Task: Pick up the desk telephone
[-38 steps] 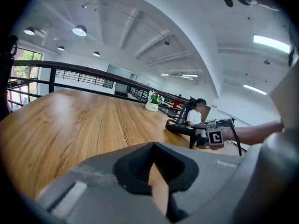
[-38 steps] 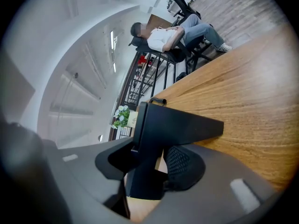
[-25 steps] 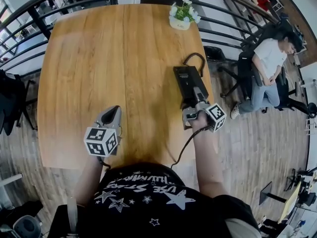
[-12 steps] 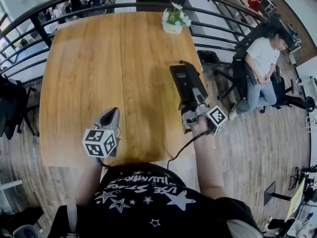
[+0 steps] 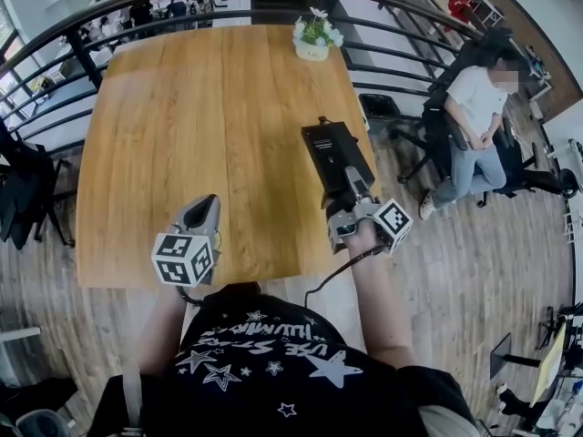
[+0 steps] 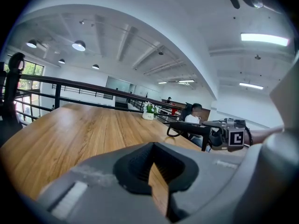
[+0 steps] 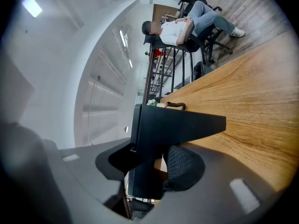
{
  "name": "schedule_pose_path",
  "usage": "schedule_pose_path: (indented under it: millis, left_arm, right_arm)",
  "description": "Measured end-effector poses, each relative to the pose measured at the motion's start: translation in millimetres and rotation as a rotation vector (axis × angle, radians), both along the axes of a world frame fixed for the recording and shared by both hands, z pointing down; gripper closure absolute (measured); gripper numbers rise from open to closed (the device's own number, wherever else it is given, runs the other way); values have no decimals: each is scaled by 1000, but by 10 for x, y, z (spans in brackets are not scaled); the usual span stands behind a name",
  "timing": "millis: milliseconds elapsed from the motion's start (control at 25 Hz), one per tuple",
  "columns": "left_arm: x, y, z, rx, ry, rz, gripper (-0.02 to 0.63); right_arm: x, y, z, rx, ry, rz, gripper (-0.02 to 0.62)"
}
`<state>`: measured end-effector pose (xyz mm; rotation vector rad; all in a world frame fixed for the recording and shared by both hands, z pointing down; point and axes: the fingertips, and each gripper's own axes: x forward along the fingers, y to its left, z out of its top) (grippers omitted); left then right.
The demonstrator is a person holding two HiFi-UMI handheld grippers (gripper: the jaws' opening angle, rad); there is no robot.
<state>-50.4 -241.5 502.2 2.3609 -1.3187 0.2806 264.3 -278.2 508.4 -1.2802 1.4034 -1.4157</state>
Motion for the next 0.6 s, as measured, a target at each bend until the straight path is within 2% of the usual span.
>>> schedule_pose_path:
  millis: [280, 600]
  left_arm:
    - [-23, 397, -63, -5, -16, -32, 604]
    - [-298, 1083, 65, -33, -47, -97, 604]
  right_arm:
    - [-78, 370, -63, 21, 16, -55, 417]
    - [-237, 830, 34, 48, 37, -121, 416]
